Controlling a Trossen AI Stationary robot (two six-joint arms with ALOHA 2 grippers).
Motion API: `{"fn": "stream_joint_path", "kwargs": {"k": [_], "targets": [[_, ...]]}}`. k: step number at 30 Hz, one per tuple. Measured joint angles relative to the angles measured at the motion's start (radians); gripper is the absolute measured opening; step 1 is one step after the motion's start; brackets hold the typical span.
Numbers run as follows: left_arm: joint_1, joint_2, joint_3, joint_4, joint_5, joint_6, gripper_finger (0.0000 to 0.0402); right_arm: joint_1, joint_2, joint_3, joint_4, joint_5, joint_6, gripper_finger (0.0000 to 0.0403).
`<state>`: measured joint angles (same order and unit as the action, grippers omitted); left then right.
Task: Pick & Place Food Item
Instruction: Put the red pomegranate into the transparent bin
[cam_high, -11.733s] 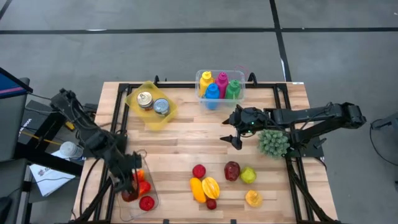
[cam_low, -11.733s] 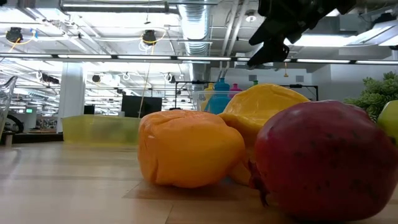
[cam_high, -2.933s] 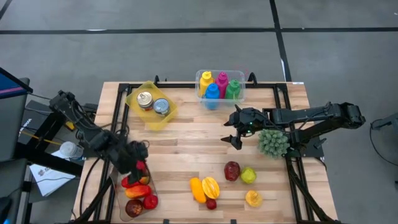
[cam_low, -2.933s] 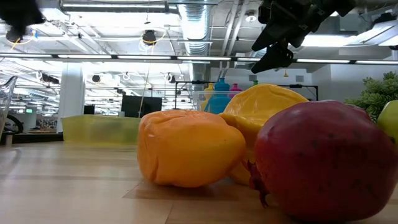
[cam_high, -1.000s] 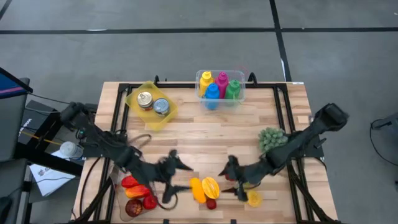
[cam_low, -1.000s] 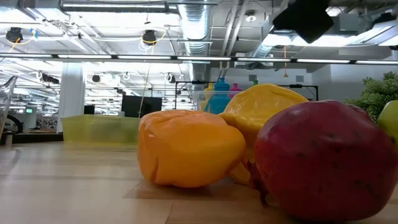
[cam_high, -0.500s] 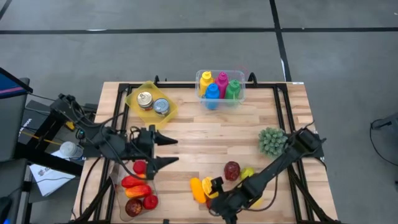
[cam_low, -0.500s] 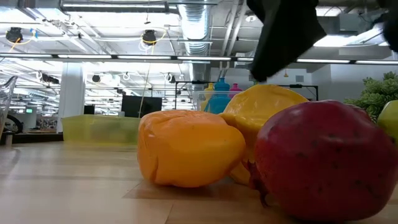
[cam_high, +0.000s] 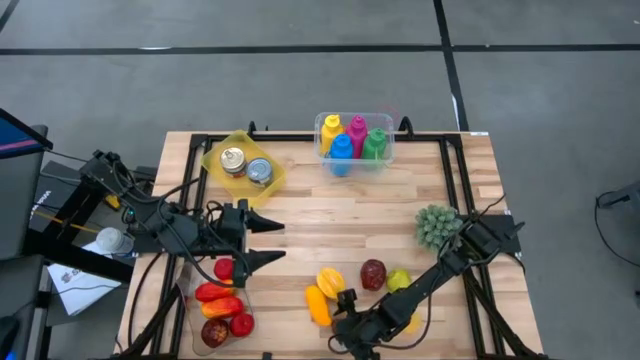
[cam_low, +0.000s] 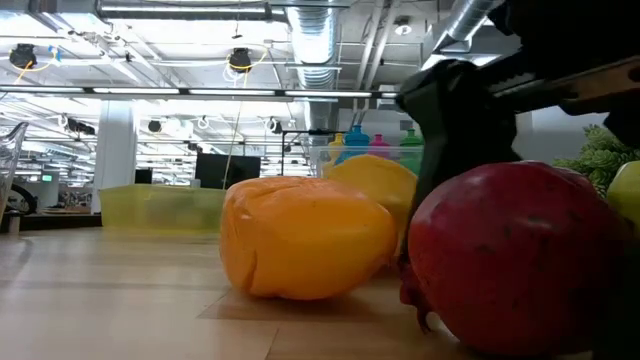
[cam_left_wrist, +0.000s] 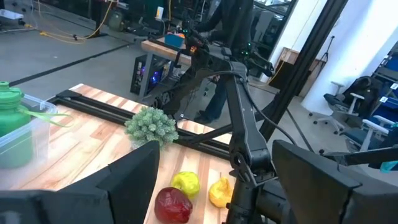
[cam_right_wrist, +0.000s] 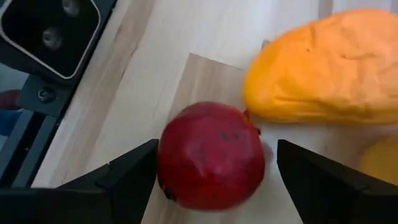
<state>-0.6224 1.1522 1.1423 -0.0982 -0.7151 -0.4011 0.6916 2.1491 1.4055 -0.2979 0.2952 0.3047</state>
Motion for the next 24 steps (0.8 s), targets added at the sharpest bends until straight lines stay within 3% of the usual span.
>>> {"fn": "stream_joint_path", "kwargs": {"k": [5, 15, 18, 24], "targets": [[0.000, 0.000, 0.000, 0.000, 0.000, 0.000, 0.0298, 0.001, 0.009, 0.003, -0.013, 0.004, 0.059, 0.0281], [0.000, 0.000, 0.000, 0.000, 0.001, 0.000, 0.0298, -0.009, -0.073, -0.003, -0.036, 0.017, 0.009, 0.0154], [0.000, 0.001, -0.001, 0.000, 0.001, 0.000, 0.0298, -0.018, -0.125, -0.003, -0.064, 0.022, -0.026, 0.0152], [0.003, 0.053, -0.002, -0.034, -0.020, -0.001, 0.0298, -0.054, -0.288, -0.003, -0.112, 0.074, -0.088, 0.0186]]}}
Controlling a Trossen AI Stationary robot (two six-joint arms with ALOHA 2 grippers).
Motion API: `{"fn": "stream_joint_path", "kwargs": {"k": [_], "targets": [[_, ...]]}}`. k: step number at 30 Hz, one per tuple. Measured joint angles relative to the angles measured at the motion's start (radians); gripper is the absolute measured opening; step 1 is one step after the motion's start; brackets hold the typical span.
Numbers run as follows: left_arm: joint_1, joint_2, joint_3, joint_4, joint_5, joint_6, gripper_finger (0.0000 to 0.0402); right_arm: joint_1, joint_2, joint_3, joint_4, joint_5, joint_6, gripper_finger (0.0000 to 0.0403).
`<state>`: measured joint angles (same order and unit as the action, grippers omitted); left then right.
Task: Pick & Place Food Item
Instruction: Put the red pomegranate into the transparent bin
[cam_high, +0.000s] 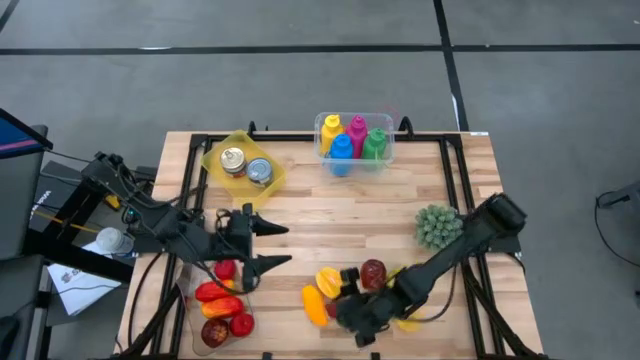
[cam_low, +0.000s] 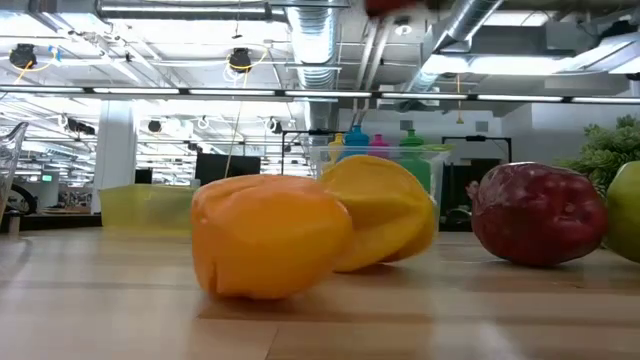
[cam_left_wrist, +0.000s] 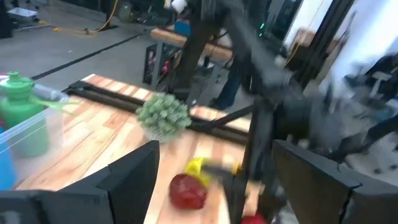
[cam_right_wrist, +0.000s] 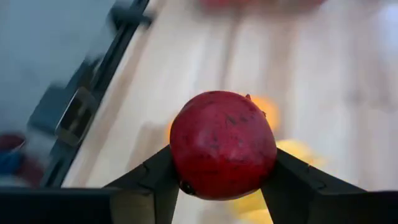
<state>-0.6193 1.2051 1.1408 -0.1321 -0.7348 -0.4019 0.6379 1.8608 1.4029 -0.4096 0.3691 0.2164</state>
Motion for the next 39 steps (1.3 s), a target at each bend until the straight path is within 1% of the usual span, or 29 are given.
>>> {"fn": "stream_joint_path", "kwargs": {"k": [2, 4, 7, 10, 12, 15, 18, 22, 28, 33, 37, 39], "targets": [[0.000, 0.032, 0.000, -0.007, -0.016, -0.006, 0.0298, -0.014, -0.060, 0.000, -0.006, 0.051, -0.015, 0.0187], [0.009, 0.070, 0.000, 0.007, -0.043, -0.051, 0.0298, -0.029, -0.120, 0.000, -0.020, 0.107, -0.023, 0.0182], [0.030, 0.124, 0.000, 0.019, -0.070, -0.202, 0.0298, -0.057, -0.196, 0.001, -0.036, 0.158, -0.062, 0.0174], [0.058, 0.175, 0.000, 0.027, -0.071, -0.395, 0.0298, -0.092, -0.246, 0.002, -0.049, 0.183, -0.098, 0.0171], [0.075, 0.203, -0.001, 0.032, -0.070, -0.497, 0.0298, -0.114, -0.266, 0.002, -0.057, 0.186, -0.111, 0.0174], [0.106, 0.224, -0.001, 0.086, -0.048, -0.613, 0.0298, -0.148, -0.273, 0.002, -0.072, 0.187, -0.113, 0.0181], [0.138, 0.231, -0.001, 0.112, 0.009, -0.692, 0.0298, -0.168, -0.272, 0.001, -0.092, 0.185, -0.122, 0.0184], [0.169, 0.231, -0.001, 0.112, 0.061, -0.734, 0.0298, -0.185, -0.269, 0.001, -0.108, 0.184, -0.125, 0.0183], [0.195, 0.231, 0.000, 0.086, 0.073, -0.737, 0.0298, -0.193, -0.269, 0.001, -0.108, 0.184, -0.150, 0.0179], [0.208, 0.231, 0.000, 0.047, 0.083, -0.763, 0.0298, -0.202, -0.269, 0.001, -0.108, 0.184, -0.166, 0.0184], [0.215, 0.252, 0.000, 0.068, 0.089, -0.767, 0.0298, -0.220, -0.269, 0.001, -0.107, 0.183, -0.171, 0.0185], [0.218, 0.273, 0.000, 0.101, 0.114, -0.767, 0.0298, -0.229, -0.269, 0.001, -0.106, 0.183, -0.173, 0.0186]]}}
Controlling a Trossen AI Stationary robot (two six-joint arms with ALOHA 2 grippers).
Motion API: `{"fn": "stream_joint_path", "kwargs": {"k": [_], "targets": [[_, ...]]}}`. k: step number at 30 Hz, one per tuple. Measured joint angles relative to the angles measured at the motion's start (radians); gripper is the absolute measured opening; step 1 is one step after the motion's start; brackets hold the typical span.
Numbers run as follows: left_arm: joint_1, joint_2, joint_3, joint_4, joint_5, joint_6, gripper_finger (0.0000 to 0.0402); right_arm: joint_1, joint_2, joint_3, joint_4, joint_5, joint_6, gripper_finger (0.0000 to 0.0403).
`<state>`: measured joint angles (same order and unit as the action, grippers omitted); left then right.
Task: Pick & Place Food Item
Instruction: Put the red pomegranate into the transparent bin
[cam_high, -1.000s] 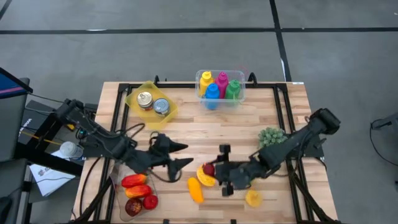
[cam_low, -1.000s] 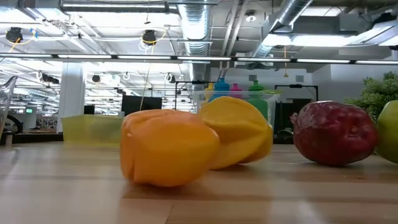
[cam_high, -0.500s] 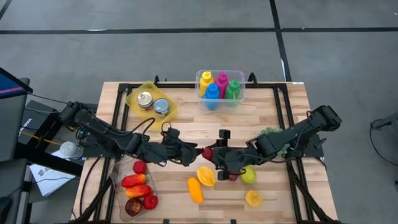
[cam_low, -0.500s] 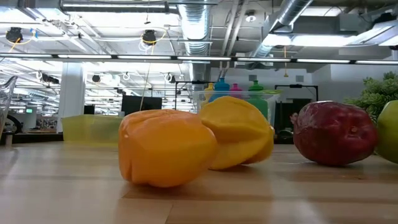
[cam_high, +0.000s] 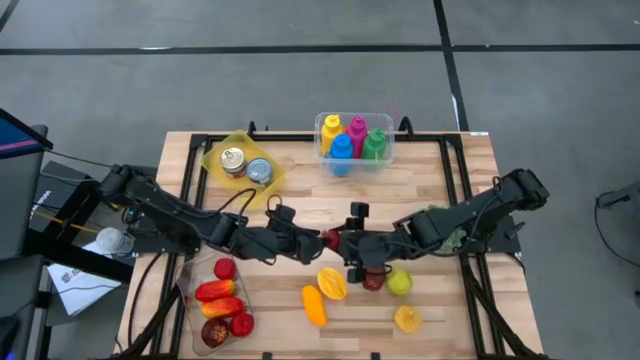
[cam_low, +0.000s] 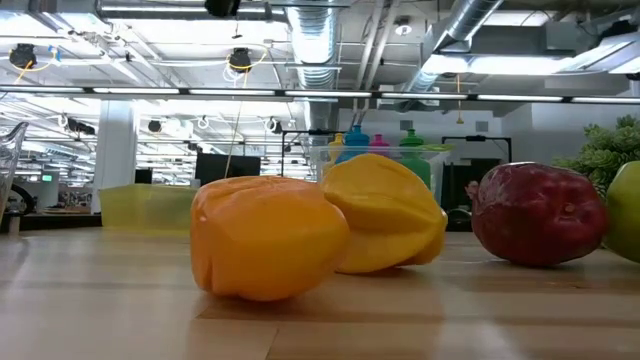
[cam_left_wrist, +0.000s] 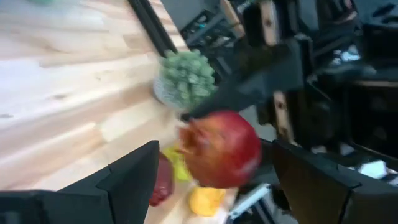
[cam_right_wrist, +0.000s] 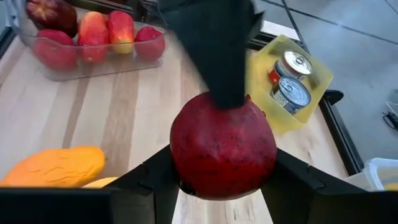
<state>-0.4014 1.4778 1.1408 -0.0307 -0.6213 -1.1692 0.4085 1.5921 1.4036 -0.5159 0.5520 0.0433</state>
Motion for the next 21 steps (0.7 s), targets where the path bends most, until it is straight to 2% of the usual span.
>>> {"fn": "stream_joint_path", "kwargs": {"k": [6, 21], "targets": [[0.028, 0.058, 0.000, 0.063, 0.047, 0.004, 0.0298, -0.020, 0.000, 0.000, 0.001, -0.001, -0.002, 0.0186], [0.069, 0.047, 0.000, 0.120, 0.070, 0.090, 0.0298, -0.019, 0.000, 0.000, 0.007, -0.005, 0.000, 0.0186]]}}
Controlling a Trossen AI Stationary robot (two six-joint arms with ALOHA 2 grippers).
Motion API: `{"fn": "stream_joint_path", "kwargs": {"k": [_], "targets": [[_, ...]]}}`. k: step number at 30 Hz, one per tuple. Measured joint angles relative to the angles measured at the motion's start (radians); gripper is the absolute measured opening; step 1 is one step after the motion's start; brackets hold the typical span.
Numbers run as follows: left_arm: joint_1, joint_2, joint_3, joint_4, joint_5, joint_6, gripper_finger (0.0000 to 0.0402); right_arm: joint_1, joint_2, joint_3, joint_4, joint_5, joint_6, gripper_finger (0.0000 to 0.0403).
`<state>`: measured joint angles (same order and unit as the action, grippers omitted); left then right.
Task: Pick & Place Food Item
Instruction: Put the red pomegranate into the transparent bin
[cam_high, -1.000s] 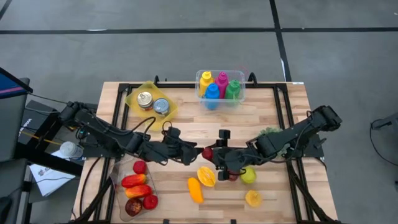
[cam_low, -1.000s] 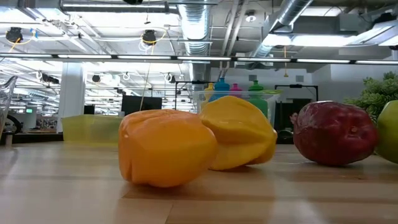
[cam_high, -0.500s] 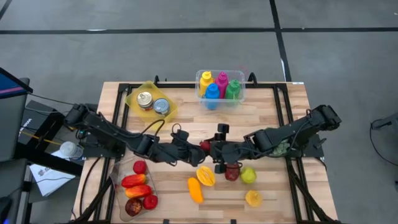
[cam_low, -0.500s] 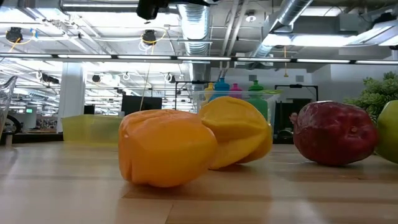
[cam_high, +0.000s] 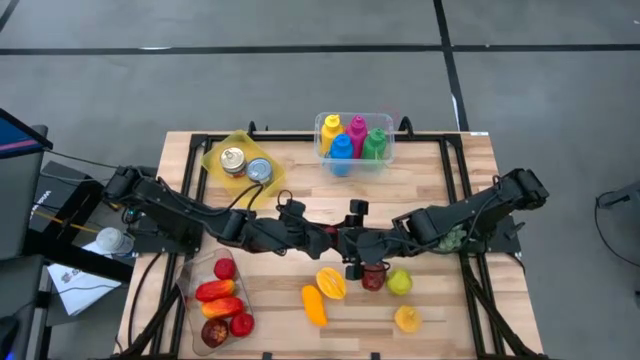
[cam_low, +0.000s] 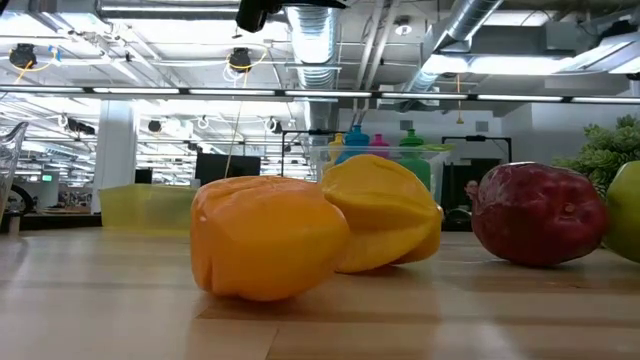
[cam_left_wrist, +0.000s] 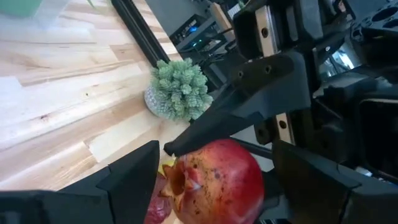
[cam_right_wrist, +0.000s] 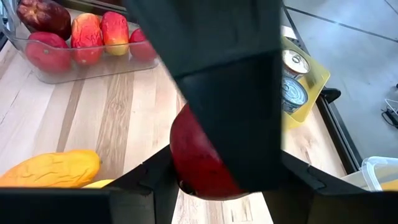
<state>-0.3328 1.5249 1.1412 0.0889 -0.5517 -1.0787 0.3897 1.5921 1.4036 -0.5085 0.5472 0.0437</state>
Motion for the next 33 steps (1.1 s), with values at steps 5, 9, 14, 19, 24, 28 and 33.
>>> {"fn": "stream_joint_path", "kwargs": {"k": [5, 9, 14, 19, 24, 28, 33], "targets": [[0.000, 0.000, 0.000, 0.000, 0.053, 0.001, 0.0297, -0.007, 0.000, 0.000, 0.000, 0.000, 0.000, 0.0186], [-0.001, 0.000, 0.000, -0.003, 0.060, 0.001, 0.0289, -0.012, 0.000, 0.000, 0.001, -0.003, 0.000, 0.0186], [0.005, 0.000, 0.000, -0.005, 0.062, 0.000, 0.0268, -0.012, 0.000, 0.000, 0.001, -0.001, 0.000, 0.0186], [0.005, 0.000, 0.000, -0.016, 0.073, -0.001, 0.0226, -0.012, -0.001, 0.000, 0.001, -0.002, 0.000, 0.0186], [0.005, 0.000, 0.000, -0.018, 0.073, -0.003, 0.0192, -0.012, -0.001, 0.000, -0.001, -0.012, 0.000, 0.0190], [0.005, 0.000, 0.000, -0.010, 0.088, -0.002, 0.0202, -0.013, -0.007, 0.000, -0.019, -0.026, 0.000, 0.0225], [0.005, -0.040, 0.002, -0.035, 0.155, 0.047, 0.0212, 0.014, -0.075, 0.000, -0.033, -0.032, 0.000, 0.0279]]}}
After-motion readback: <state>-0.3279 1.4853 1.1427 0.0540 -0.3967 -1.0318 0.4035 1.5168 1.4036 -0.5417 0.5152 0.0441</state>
